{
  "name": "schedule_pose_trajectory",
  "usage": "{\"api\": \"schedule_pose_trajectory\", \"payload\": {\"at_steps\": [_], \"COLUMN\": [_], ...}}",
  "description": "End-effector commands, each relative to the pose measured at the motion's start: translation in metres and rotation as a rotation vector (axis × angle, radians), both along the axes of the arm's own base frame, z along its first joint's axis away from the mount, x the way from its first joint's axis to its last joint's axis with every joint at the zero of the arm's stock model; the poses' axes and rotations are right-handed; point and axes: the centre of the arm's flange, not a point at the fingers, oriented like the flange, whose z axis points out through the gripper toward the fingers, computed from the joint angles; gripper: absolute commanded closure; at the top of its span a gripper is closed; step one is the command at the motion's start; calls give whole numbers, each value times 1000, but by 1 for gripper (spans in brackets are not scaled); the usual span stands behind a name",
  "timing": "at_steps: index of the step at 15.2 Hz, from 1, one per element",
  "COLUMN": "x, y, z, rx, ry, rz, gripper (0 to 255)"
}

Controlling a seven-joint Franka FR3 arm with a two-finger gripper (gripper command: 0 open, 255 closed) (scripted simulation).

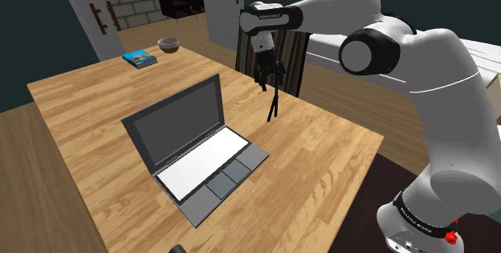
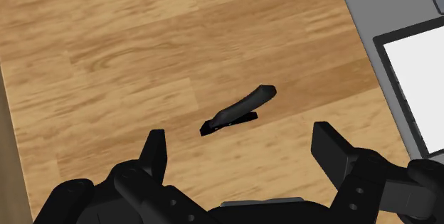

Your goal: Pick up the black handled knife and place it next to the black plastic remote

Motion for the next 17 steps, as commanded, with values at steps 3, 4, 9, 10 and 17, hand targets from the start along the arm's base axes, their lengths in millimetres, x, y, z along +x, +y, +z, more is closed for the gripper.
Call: {"api": "schedule_pose_trajectory", "payload": {"at_steps": [3,4,9,10,17], "x": [-3,-5,-15,-15,-15], "y": [-5,-4,-3,-3,-3], "z": [-20,-25,-41,-41,-41], "rx": [-1,-1,-1,-1,-1], "ry": [11,11,11,11,11], "rz": [-8,-8,-8,-8,-8], "gripper": [0,0,0,0,255]}}
